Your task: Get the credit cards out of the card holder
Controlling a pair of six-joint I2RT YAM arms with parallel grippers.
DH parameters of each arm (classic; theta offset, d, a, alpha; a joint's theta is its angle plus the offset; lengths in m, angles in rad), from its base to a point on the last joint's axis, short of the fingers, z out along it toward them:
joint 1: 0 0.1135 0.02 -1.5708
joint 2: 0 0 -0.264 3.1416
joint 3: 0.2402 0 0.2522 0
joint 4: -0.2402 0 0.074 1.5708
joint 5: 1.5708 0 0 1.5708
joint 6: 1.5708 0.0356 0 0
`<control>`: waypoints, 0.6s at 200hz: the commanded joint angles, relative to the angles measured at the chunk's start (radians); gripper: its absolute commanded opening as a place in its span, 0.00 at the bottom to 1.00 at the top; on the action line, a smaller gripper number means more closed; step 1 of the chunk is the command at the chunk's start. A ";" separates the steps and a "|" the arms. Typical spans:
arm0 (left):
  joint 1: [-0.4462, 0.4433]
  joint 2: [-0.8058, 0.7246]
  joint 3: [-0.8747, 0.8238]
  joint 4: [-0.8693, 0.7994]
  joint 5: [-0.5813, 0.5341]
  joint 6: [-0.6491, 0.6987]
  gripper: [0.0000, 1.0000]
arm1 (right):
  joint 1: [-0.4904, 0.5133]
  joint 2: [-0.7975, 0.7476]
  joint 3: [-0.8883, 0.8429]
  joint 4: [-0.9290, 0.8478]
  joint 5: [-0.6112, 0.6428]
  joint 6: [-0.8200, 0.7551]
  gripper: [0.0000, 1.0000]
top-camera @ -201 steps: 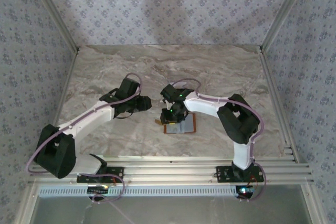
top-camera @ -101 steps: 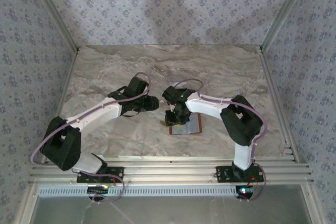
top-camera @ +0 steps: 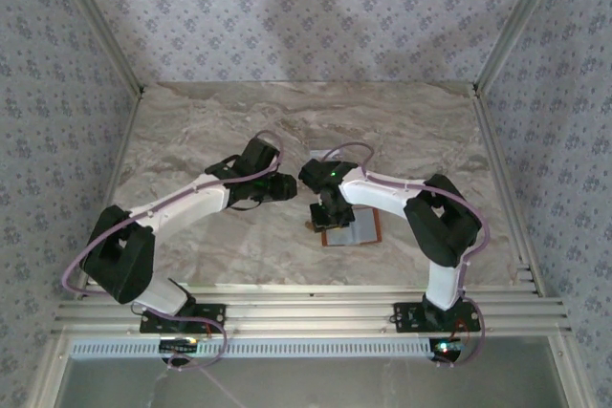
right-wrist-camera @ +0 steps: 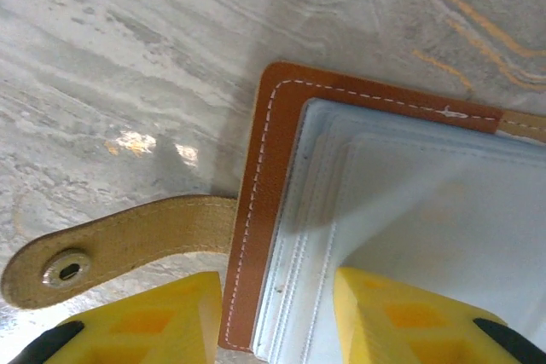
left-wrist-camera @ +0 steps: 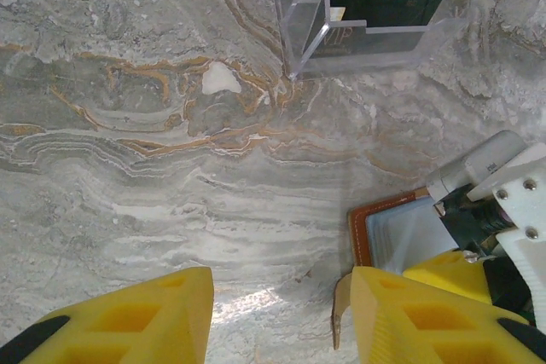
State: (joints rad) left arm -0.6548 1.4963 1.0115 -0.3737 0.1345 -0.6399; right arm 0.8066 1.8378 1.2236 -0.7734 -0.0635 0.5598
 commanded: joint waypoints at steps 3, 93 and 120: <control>-0.006 0.011 0.031 -0.008 -0.001 -0.003 0.47 | -0.010 -0.042 0.004 -0.045 0.033 -0.011 0.42; -0.012 0.034 0.054 -0.018 -0.001 0.001 0.47 | -0.086 -0.080 -0.108 -0.001 0.008 -0.030 0.44; -0.015 0.039 0.056 -0.018 0.002 -0.002 0.47 | -0.088 -0.071 -0.103 -0.040 0.073 -0.032 0.46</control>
State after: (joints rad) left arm -0.6617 1.5238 1.0378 -0.3779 0.1345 -0.6399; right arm 0.7238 1.7691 1.1316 -0.7574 -0.0563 0.5415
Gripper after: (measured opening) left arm 0.468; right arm 0.450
